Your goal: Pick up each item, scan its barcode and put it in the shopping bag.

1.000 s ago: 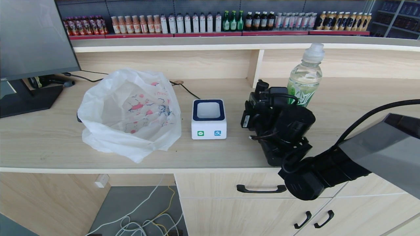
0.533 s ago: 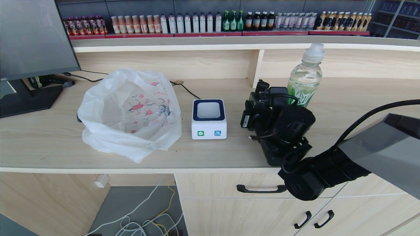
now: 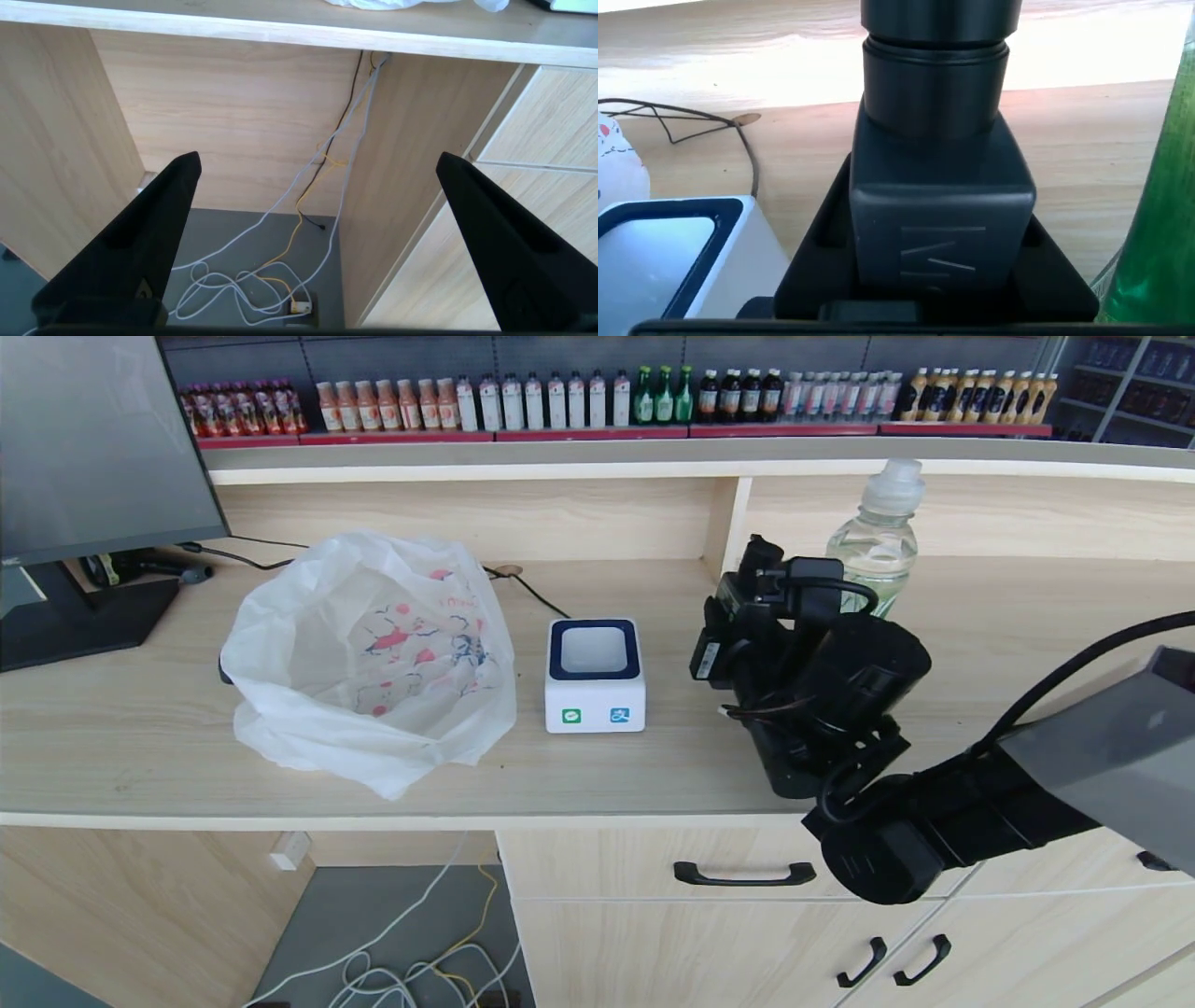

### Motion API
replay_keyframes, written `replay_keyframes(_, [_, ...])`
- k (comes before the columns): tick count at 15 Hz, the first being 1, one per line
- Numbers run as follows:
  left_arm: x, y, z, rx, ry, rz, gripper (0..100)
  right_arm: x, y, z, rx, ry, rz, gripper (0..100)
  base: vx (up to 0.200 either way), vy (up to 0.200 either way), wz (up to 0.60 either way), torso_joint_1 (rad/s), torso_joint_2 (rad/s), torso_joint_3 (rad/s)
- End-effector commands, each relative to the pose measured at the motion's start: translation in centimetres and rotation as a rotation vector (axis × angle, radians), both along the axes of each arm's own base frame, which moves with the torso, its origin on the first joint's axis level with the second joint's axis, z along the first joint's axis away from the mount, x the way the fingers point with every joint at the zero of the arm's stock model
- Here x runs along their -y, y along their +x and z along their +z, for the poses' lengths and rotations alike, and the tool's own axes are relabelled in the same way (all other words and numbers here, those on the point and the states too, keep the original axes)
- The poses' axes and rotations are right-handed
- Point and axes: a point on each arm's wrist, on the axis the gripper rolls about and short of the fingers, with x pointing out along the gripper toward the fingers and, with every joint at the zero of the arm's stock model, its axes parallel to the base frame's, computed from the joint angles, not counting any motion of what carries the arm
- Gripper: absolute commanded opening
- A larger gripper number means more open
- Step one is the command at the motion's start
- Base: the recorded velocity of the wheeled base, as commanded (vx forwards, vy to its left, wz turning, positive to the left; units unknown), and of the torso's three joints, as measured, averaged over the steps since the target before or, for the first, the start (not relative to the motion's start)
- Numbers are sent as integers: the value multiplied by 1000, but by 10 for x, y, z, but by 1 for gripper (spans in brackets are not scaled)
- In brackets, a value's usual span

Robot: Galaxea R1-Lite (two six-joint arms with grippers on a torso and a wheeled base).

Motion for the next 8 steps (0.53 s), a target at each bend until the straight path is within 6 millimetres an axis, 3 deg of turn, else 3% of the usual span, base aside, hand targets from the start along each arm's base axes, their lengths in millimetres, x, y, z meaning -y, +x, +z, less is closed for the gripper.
replay_keyframes(1, [0, 0, 0, 0, 0, 0, 100, 3, -24, 28, 52, 35, 38, 0, 0, 0, 0, 0, 0, 0])
replay_keyframes(4, [0, 0, 0, 0, 0, 0, 100, 5, -55, 40, 56, 64, 102, 0, 0, 0, 0, 0, 0, 0])
replay_keyframes(6, [0, 0, 0, 0, 0, 0, 100, 10, -91, 46, 50, 65, 178, 0, 0, 0, 0, 0, 0, 0])
replay_keyframes(8, [0, 0, 0, 0, 0, -2, 100, 11, -98, 47, 45, 64, 192, 0, 0, 0, 0, 0, 0, 0])
